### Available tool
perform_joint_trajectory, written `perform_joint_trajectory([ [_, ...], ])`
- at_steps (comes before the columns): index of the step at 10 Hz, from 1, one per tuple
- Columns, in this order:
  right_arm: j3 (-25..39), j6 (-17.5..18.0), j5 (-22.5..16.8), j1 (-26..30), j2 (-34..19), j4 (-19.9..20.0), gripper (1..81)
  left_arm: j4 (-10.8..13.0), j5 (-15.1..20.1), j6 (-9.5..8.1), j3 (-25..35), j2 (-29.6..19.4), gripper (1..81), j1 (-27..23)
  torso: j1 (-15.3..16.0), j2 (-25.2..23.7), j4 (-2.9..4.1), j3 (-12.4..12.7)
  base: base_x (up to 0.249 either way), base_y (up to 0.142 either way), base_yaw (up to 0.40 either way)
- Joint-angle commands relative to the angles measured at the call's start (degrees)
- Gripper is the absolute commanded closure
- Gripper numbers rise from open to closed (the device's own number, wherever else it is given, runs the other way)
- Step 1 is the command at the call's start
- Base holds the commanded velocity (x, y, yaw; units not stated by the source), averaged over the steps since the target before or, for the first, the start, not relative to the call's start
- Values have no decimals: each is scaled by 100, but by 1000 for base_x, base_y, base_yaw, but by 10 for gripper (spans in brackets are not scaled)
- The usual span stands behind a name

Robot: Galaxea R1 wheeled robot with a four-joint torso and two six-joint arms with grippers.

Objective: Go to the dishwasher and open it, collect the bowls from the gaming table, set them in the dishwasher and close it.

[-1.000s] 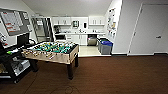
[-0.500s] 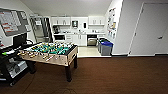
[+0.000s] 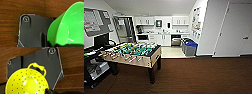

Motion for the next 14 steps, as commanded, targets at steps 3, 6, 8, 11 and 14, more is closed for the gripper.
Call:
perform_joint_trajectory([
  [3, 20, -20, -380, 275, -72, -9, 811, 89, 218, 47, 71, -62, 811, -302, 0, -2, 0, 0, 162, -21, 0],
  [6, 11, -20, -380, 266, -72, -18, 811, 89, 226, 47, 71, -53, 811, -302, 2, 0, 0, 0, 171, -78, 0],
  [8, 11, -20, -380, 267, -72, -18, 811, 89, 227, 47, 71, -53, 811, -302, 5, 0, 0, 0, 171, -84, 0],
  [11, 20, -20, -380, 275, -72, -17, 811, 89, 227, 47, 71, -71, 811, -302, 5, 0, 0, 0, 171, -84, 0],
  [14, 11, -20, -380, 284, -63, -18, 811, 89, 227, 47, 71, -79, 811, -302, 7, 0, 0, 0, 171, -28, 0],
])
